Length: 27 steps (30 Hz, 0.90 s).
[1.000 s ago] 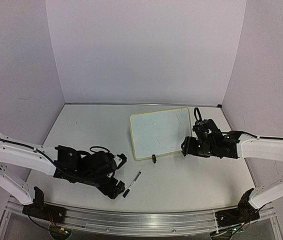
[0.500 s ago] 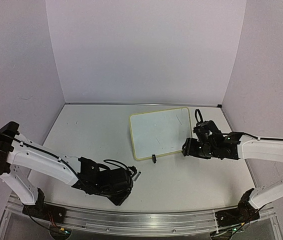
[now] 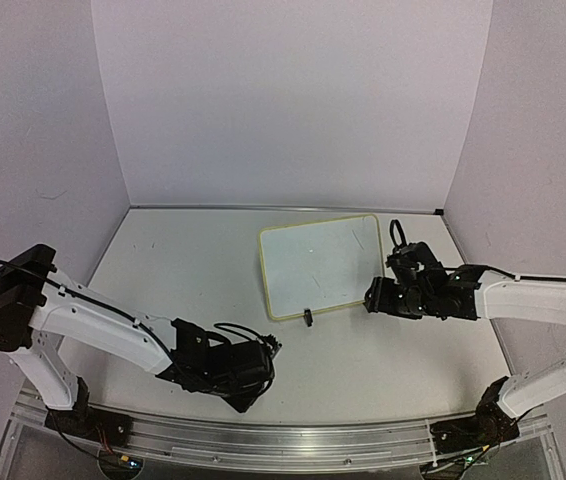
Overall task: Write a sentence on the whiteboard
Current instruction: Pick up the whiteboard marker from the corner of the board.
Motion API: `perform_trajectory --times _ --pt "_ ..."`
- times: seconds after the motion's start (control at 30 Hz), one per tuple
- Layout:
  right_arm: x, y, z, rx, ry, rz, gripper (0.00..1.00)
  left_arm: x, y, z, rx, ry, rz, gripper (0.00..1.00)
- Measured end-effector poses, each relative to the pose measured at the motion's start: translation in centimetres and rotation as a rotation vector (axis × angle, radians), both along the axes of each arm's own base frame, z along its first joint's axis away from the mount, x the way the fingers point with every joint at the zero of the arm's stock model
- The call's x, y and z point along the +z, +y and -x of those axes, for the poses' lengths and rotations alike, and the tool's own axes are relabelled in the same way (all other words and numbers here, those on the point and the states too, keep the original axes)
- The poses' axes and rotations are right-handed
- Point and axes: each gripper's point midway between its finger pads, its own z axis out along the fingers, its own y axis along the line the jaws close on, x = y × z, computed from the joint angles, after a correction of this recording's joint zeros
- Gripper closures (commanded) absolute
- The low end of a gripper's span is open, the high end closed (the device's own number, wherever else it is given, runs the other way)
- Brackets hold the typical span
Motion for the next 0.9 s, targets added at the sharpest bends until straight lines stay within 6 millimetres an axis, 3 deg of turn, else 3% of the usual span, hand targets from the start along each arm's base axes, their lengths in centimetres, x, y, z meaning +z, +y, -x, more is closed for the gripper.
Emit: perform_trajectory --times 0.9 --pt "-0.5 -0.3 0.3 -0.005 0.014 0.012 0.35 -1.6 -0.1 -0.3 0.051 0.006 -0.052 0.84"
